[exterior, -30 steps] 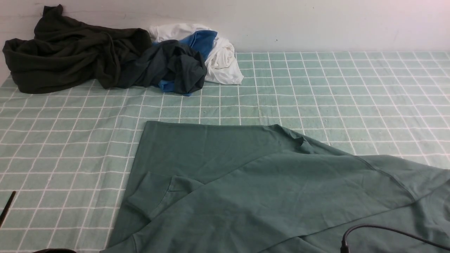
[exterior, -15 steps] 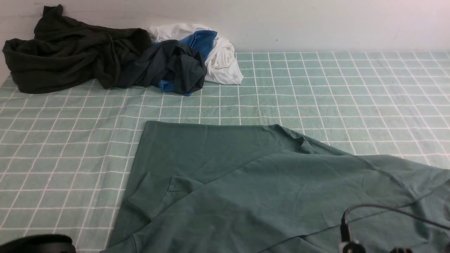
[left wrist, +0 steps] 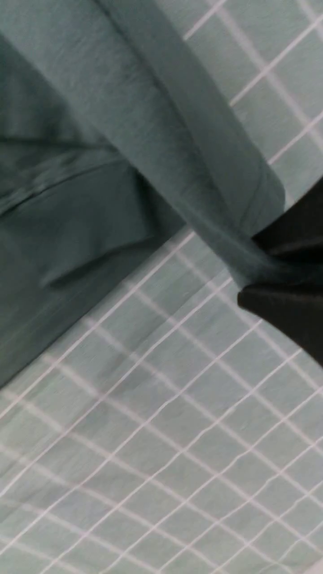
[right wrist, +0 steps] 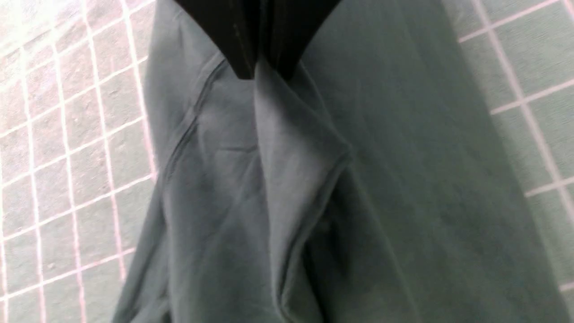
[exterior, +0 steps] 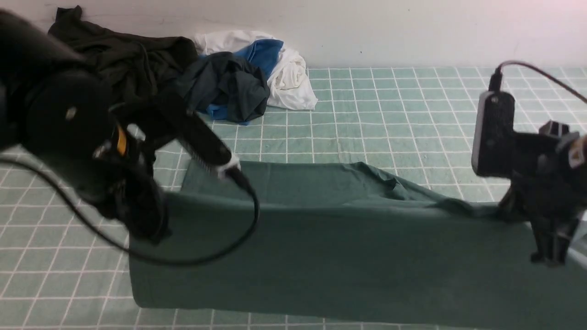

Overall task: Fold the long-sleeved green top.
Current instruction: Use both arms to drag the lower edge of the fabric forward and fold it over the upper edge

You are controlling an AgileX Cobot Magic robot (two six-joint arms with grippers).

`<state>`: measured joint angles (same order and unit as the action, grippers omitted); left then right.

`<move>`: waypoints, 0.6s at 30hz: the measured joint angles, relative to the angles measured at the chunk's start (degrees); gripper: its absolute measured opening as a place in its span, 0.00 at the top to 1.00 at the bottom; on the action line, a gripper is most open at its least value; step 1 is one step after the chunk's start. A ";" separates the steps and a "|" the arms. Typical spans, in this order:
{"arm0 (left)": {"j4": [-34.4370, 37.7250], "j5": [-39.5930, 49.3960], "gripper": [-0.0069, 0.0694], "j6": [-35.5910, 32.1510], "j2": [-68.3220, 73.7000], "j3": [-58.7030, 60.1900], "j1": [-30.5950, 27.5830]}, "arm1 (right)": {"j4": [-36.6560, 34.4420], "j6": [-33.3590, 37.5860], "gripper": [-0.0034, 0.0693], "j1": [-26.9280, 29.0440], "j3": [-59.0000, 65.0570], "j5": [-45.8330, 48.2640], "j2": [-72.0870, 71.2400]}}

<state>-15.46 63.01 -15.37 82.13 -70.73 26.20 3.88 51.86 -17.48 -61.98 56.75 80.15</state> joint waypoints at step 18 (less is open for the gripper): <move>2.65 -8.39 0.86 -4.25 37.49 -30.80 -14.32 | 1.19 0.11 0.93 3.32 -31.40 -7.76 35.37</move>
<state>-12.82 54.62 -19.62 119.61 -101.53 11.88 5.07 51.97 -14.15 -93.38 49.00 115.52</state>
